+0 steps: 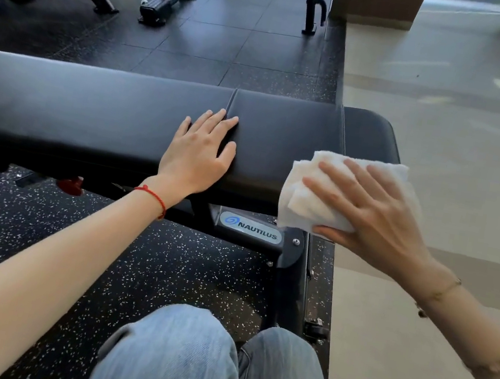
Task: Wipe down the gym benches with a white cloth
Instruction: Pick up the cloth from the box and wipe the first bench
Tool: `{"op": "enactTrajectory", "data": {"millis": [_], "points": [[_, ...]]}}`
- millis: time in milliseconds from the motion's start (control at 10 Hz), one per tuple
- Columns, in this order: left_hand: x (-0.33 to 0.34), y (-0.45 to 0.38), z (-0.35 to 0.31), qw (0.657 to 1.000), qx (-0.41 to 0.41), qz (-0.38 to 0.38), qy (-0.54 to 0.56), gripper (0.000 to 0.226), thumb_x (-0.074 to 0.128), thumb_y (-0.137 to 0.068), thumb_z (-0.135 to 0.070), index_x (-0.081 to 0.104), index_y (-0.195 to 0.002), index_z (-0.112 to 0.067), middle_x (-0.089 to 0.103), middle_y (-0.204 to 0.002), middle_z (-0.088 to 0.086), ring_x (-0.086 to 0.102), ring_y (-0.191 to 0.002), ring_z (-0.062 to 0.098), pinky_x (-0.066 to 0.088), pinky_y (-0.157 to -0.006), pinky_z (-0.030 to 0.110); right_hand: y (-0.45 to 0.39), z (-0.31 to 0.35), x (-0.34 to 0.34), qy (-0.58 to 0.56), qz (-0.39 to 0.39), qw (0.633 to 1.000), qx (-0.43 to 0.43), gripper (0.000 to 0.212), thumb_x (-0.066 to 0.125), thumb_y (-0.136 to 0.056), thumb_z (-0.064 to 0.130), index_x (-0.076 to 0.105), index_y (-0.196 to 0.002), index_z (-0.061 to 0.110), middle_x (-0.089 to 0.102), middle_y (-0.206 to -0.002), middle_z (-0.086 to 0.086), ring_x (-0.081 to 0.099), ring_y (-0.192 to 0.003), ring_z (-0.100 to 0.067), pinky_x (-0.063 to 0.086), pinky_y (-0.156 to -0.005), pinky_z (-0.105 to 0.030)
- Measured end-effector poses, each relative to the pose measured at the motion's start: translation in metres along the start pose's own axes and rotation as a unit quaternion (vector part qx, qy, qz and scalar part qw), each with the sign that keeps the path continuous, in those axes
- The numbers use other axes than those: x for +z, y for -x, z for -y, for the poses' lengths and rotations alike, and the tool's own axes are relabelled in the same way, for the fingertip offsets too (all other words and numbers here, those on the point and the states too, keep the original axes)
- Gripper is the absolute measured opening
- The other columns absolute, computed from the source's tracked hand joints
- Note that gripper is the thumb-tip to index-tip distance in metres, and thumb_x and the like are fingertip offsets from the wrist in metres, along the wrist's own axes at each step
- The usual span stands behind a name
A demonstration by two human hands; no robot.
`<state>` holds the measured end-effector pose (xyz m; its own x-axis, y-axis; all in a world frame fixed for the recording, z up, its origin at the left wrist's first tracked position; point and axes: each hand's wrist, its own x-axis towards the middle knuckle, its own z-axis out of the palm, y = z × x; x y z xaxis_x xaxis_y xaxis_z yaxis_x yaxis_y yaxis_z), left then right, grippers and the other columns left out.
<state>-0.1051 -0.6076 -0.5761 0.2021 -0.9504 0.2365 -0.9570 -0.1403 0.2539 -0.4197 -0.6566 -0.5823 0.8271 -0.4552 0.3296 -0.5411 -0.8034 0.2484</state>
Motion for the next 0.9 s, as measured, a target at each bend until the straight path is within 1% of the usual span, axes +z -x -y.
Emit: {"op": "enactTrajectory", "data": {"millis": [100, 200, 300, 400, 500, 600, 700, 800, 900], "points": [[0.0, -0.001, 0.0, 1.0, 0.001, -0.002, 0.001, 0.052, 0.036, -0.101, -0.035, 0.031, -0.151, -0.028, 0.024, -0.162, -0.001, 0.016, -0.151, 0.017, 0.009, -0.125, 0.044, -0.024, 0.013, -0.003, 0.047, 0.024, 0.998, -0.019, 0.072, 0.037, -0.098, 0.067, 0.02, -0.157, 0.03, 0.029, -0.161, -0.007, 0.037, -0.14, -0.037, 0.031, -0.112, -0.054], [0.0, -0.001, 0.001, 1.0, 0.002, 0.001, 0.001, 0.052, 0.035, -0.101, -0.035, 0.03, -0.152, -0.028, 0.023, -0.162, -0.001, 0.015, -0.151, 0.016, 0.009, -0.125, 0.044, -0.042, 0.035, 0.0, 0.072, 0.053, 0.996, -0.018, 0.076, 0.036, -0.096, 0.069, 0.012, -0.158, 0.032, 0.024, -0.163, -0.006, 0.033, -0.142, -0.036, 0.026, -0.116, -0.054], [0.0, 0.0, 0.003, 1.0, 0.008, 0.0, 0.002, 0.051, 0.035, -0.101, -0.037, 0.03, -0.152, -0.029, 0.024, -0.162, -0.001, 0.016, -0.151, 0.016, 0.009, -0.125, 0.043, -0.035, 0.037, 0.0, 0.051, 0.037, 0.998, -0.003, 0.079, 0.042, -0.094, 0.069, 0.017, -0.158, 0.03, 0.024, -0.163, -0.005, 0.032, -0.144, -0.033, 0.024, -0.118, -0.052], [0.0, -0.001, 0.004, 1.0, 0.009, -0.003, 0.004, 0.051, 0.036, -0.101, -0.037, 0.031, -0.151, -0.029, 0.025, -0.162, -0.001, 0.017, -0.151, 0.016, 0.01, -0.125, 0.043, -0.017, 0.026, 0.0, 0.01, -0.002, 1.0, 0.023, 0.082, 0.052, -0.091, 0.065, 0.026, -0.156, 0.022, 0.028, -0.162, -0.005, 0.032, -0.147, -0.03, 0.025, -0.12, -0.049], [0.0, 0.0, 0.002, 1.0, 0.004, -0.006, 0.005, 0.051, 0.037, -0.101, -0.036, 0.032, -0.151, -0.029, 0.026, -0.161, -0.001, 0.018, -0.151, 0.017, 0.01, -0.125, 0.043, -0.021, 0.029, 0.003, -0.015, -0.019, 0.999, 0.022, 0.083, 0.056, -0.092, 0.06, 0.029, -0.155, 0.014, 0.027, -0.162, -0.008, 0.023, -0.15, -0.031, 0.022, -0.122, -0.048], [0.001, 0.0, 0.001, 1.0, 0.004, -0.005, 0.005, 0.051, 0.037, -0.101, -0.035, 0.032, -0.151, -0.028, 0.025, -0.162, 0.0, 0.017, -0.151, 0.017, 0.01, -0.125, 0.043, -0.045, 0.044, 0.006, -0.011, -0.007, 1.0, -0.01, 0.084, 0.054, -0.093, 0.059, 0.029, -0.154, 0.008, 0.025, -0.162, -0.012, 0.02, -0.151, -0.031, 0.02, -0.123, -0.046], [0.0, 0.001, 0.003, 1.0, 0.006, 0.004, 0.008, 0.051, 0.036, -0.102, -0.036, 0.03, -0.152, -0.029, 0.024, -0.162, -0.001, 0.016, -0.151, 0.016, 0.009, -0.125, 0.042, -0.044, 0.049, 0.009, -0.024, -0.016, 1.0, -0.001, 0.085, 0.058, -0.09, 0.059, 0.03, -0.154, 0.011, 0.029, -0.161, -0.009, 0.029, -0.148, -0.029, 0.024, -0.122, -0.044], [-0.003, 0.001, 0.004, 1.0, 0.008, 0.008, 0.009, 0.051, 0.036, -0.102, -0.037, 0.03, -0.152, -0.03, 0.024, -0.162, -0.002, 0.016, -0.151, 0.016, 0.009, -0.125, 0.041, -0.011, 0.028, 0.009, -0.014, -0.047, 0.999, 0.007, 0.08, 0.056, -0.092, 0.058, 0.032, -0.154, 0.013, 0.032, -0.16, -0.008, 0.032, -0.147, -0.027, 0.027, -0.121, -0.045], [-0.003, 0.001, 0.001, 1.0, 0.005, 0.005, 0.007, 0.051, 0.036, -0.102, -0.036, 0.03, -0.152, -0.029, 0.023, -0.162, -0.001, 0.016, -0.151, 0.017, 0.009, -0.125, 0.041, 0.018, 0.004, 0.008, -0.016, -0.068, 0.997, 0.04, 0.076, 0.054, -0.095, 0.058, 0.035, -0.153, 0.014, 0.035, -0.159, -0.007, 0.034, -0.147, -0.026, 0.029, -0.12, -0.045]]}}
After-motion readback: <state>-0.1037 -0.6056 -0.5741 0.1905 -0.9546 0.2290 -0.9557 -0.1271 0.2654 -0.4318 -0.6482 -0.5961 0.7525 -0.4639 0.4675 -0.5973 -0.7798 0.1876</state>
